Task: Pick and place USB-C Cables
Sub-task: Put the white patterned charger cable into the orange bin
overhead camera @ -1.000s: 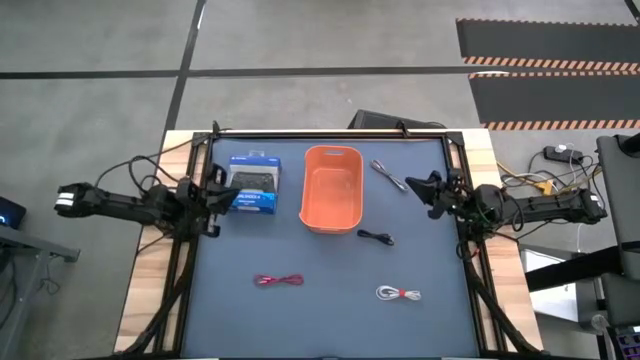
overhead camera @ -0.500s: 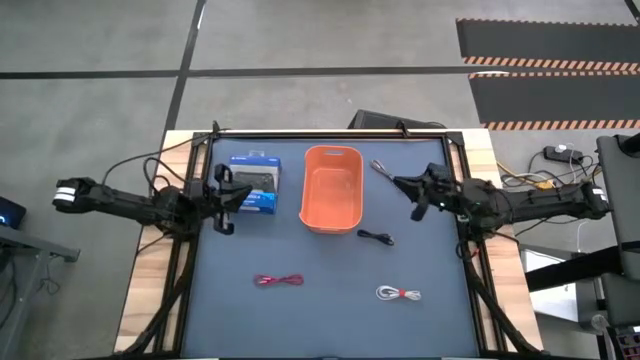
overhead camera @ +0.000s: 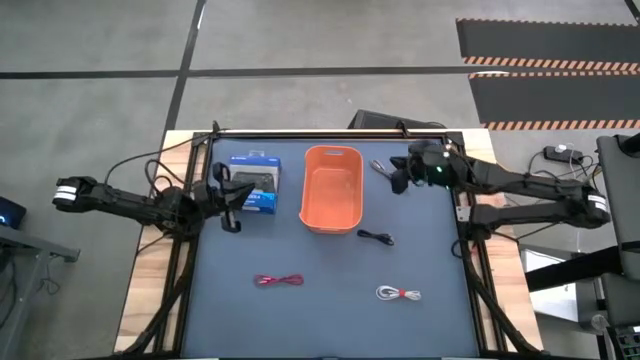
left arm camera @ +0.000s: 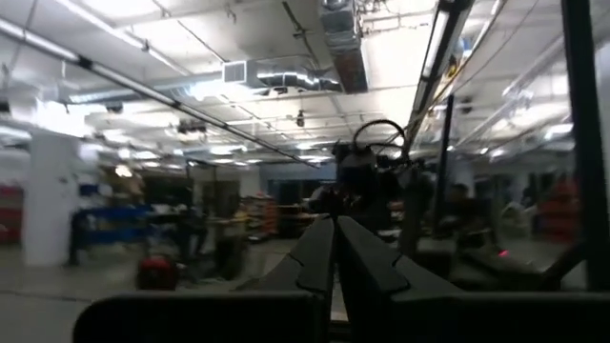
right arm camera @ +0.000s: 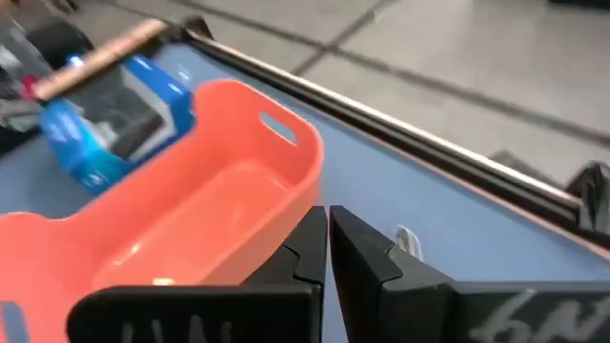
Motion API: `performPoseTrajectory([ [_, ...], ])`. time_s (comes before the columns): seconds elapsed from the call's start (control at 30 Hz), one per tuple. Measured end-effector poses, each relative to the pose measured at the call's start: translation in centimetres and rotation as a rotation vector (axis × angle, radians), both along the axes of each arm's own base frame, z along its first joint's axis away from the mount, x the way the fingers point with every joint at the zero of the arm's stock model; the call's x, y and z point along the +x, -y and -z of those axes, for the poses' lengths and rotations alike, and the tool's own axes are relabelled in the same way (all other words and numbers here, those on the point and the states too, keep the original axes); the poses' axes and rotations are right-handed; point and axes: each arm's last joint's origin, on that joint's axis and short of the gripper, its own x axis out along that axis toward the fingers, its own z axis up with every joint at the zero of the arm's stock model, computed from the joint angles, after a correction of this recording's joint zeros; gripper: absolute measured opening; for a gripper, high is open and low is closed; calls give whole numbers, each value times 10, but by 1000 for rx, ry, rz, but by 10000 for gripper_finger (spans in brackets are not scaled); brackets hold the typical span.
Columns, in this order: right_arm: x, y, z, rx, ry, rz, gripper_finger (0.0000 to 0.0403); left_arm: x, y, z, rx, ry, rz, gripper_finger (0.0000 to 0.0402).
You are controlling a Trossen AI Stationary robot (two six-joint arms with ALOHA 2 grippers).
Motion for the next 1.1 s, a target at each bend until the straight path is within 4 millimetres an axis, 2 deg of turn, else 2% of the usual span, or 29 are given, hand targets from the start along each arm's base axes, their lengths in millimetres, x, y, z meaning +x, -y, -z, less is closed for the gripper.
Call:
performPoseTrajectory([
  [0.17,0,31,16,132,-104,8,9,0,-1,2,123,-49,-97,2],
  [0.3,-2,52,35,271,-157,22,9,-1,-4,5,133,-100,-247,2],
  [0.43,-2,66,53,380,-207,54,9,-4,-9,6,101,-147,-420,2],
  [0.53,1,73,66,437,-239,58,20,-5,-10,5,94,-150,-457,2],
  [0.63,5,79,78,459,-265,70,52,-8,-10,2,85,-119,-459,2],
  [0.9,10,101,106,490,-300,117,171,-13,-10,-3,94,-82,-474,2],
  [1.1,14,104,119,508,-339,104,209,-14,-10,-4,93,-78,-475,2],
])
